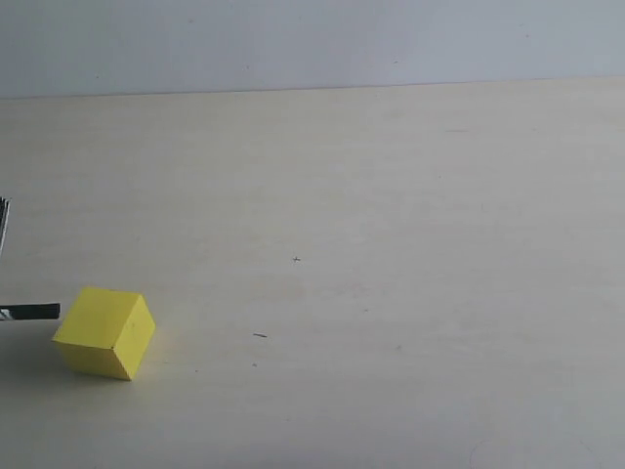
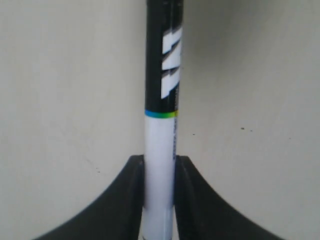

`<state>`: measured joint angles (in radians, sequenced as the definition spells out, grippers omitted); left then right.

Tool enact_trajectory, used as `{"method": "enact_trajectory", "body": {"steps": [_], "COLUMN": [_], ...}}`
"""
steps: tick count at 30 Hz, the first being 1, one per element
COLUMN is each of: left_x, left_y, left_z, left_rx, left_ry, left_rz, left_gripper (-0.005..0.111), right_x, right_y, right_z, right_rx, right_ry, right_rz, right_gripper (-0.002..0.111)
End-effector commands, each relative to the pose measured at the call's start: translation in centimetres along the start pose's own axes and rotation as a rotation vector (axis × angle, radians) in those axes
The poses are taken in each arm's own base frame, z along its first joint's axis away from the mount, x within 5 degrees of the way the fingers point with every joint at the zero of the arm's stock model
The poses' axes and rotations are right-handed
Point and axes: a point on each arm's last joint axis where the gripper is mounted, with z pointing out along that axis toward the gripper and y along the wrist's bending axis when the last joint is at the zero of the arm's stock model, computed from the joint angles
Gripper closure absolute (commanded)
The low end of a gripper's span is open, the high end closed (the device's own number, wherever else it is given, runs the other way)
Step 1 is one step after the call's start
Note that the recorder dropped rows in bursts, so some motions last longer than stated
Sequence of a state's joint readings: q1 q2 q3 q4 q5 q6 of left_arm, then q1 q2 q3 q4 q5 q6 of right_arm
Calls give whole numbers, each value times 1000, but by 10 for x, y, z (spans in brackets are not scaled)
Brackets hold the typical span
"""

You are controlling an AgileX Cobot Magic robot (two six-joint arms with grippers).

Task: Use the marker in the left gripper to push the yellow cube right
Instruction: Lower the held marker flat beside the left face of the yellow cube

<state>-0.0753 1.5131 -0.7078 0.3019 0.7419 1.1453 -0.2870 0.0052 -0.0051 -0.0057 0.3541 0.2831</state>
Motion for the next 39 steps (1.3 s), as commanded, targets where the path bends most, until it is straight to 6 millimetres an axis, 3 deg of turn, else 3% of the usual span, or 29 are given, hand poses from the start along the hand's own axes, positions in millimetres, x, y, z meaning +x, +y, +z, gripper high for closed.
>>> {"method": "enact_trajectory", "body": {"steps": [1,8,26,29,34,39], "left_x": [13,18,13,0,-45,-32], "left_y": [10,10,10,8,-1,-5], "left_z": [-4,7,12,9,0,-1], "left_rx": [17,131,151,152,119,175], "left_ry": [8,28,-11,-30,-56,95], "left_rz": [-44,14,26,54,196,165], "left_gripper": [107,107,107,107,107,107], "right_x": [1,1,1,1,1,1], "right_y": [0,0,0,0,0,0], "right_z": [0,0,0,0,0,0], "right_rx": [-5,-5,-4,-4,-4,-4], "right_ry": [-6,-6,-3,-3,-3,-3], "right_rz": [-2,-2,-2,-2,-2,-2], "right_gripper": [108,108,108,108,108,108]}}
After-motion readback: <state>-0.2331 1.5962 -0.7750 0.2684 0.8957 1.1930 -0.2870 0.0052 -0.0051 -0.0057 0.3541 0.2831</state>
